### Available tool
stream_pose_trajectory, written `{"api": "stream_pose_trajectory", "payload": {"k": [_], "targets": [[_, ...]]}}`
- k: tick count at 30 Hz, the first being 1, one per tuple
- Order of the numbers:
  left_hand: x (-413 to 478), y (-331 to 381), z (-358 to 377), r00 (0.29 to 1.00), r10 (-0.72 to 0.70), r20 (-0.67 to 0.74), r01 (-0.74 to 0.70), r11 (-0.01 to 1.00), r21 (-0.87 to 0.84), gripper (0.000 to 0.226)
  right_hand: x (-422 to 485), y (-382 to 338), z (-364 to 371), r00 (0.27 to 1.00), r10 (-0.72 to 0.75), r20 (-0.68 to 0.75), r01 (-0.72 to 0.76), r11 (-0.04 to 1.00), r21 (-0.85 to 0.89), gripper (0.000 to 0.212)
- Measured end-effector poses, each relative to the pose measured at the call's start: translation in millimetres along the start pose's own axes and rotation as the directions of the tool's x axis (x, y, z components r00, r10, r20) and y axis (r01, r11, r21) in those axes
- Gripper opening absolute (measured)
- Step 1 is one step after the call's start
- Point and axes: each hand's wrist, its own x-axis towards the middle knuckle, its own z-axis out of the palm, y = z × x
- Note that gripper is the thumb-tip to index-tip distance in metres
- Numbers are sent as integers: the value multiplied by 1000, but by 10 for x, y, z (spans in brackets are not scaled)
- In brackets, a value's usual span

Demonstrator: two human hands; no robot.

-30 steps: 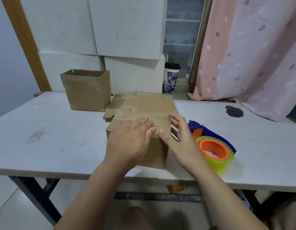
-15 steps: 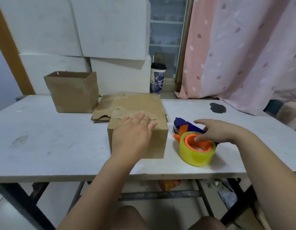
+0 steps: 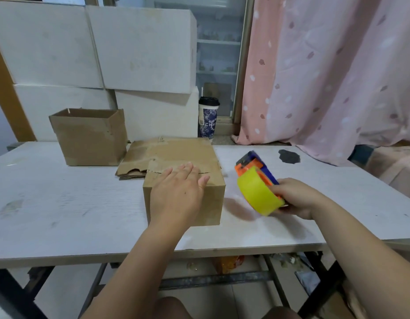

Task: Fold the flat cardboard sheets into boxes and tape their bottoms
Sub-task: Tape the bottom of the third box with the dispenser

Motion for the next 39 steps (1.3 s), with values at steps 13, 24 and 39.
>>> {"api": "stream_pose_trajectory", "payload": {"k": [13, 24, 39], "targets": [[28, 14, -108, 996, -71, -51, 65, 992, -107, 36, -103, -588, 476, 988, -128, 83, 50, 781, 622, 27], [267, -89, -428, 908, -419, 3, 224, 478, -850, 49, 46, -899, 886, 753, -649, -110, 630, 759, -165, 46], [345, -96, -526, 796, -586, 153, 115, -100, -988, 8, -91, -885, 1093, 534, -845, 31, 700, 421, -576, 64]]}}
